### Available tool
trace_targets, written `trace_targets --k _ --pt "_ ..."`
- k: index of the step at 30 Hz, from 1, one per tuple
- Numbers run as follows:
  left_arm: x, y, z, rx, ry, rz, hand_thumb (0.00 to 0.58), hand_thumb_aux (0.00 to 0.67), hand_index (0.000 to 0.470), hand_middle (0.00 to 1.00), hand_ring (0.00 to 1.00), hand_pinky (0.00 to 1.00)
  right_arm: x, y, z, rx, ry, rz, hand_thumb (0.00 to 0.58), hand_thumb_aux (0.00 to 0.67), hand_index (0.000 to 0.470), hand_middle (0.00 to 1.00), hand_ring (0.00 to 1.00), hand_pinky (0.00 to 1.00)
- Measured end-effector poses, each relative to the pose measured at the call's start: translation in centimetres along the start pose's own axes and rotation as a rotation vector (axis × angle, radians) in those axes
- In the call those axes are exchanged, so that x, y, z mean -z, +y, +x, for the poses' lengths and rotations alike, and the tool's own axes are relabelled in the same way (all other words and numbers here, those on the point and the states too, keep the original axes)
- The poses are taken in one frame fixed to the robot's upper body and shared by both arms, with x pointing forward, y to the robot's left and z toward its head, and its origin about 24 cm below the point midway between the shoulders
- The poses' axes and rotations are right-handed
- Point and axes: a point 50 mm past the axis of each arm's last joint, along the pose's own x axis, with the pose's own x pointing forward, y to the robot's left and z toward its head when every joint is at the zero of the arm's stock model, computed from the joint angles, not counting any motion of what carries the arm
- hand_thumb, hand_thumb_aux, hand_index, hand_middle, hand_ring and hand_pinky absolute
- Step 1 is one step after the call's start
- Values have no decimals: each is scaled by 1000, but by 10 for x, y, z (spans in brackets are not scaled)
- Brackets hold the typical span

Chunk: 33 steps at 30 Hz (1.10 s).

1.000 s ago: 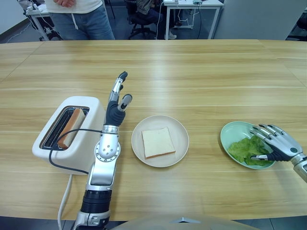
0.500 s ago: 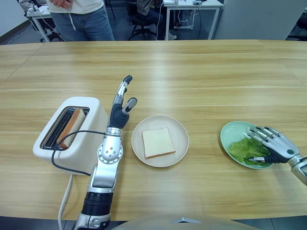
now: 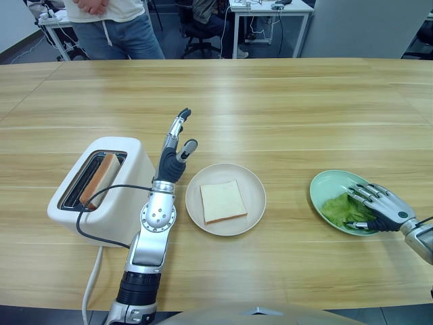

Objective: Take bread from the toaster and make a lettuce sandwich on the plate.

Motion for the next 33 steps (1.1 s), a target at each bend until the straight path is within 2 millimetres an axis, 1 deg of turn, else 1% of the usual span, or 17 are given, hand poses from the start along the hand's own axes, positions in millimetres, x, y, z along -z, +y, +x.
trace_targets --k 1,2,3,4,6,7,9,12,13,15,18,22,23,24,30,33 --pt "0 0 0 0 0 0 0 0 0 0 0 0 0 0 1 5 2 5 551 520 357 0 0 0" --pt "0 0 0 0 0 1 0 0 0 0 0 0 0 -1 1 15 10 12 567 570 391 0 0 0" --pt "0 0 0 0 0 2 0 0 0 0 0 0 0 -2 2 20 15 15 567 570 391 0 0 0" --pt "0 0 0 1 1 3 0 0 0 0 0 0 1 -2 2 24 19 18 575 607 417 0 0 0" --pt "0 -2 -1 6 1 6 0 0 0 0 0 0 0 -3 4 30 21 21 570 583 400 0 0 0" --pt "0 -2 -1 8 1 6 0 0 0 0 0 0 0 -4 5 32 20 22 570 583 400 0 0 0" --pt "0 -3 -1 10 2 10 0 0 0 0 0 0 -1 -4 6 34 19 24 563 554 381 0 0 0" --pt "1 -3 -1 12 5 12 0 0 0 0 0 0 -1 -4 6 33 20 25 560 547 375 0 0 0" --pt "1 -3 -1 12 5 12 0 0 0 0 0 0 -1 -4 6 34 20 26 554 528 363 0 0 0" --pt "1 -3 -1 12 6 12 0 0 0 0 0 0 -1 -4 7 35 20 27 550 518 355 0 0 0" --pt "2 -4 -1 13 8 12 0 0 0 0 0 0 -2 -5 8 40 18 29 549 515 354 0 0 0" --pt "6 -6 -2 22 27 12 0 0 0 0 0 0 -2 -5 9 47 19 31 556 533 366 0 0 0" --pt "6 -6 -2 24 27 12 0 0 0 0 0 0 -2 -6 10 52 20 30 568 575 395 0 0 0" --pt "6 -7 -2 26 27 11 0 0 0 0 0 0 -1 -8 11 63 20 28 580 670 460 0 0 0" --pt "6 -9 -2 31 26 16 0 0 0 0 0 0 6 -27 21 163 30 8 580 670 460 0 0 0" --pt "6 -9 -2 30 23 25 0 0 0 0 0 0 11 -40 27 221 27 -10 580 670 460 0 0 0"
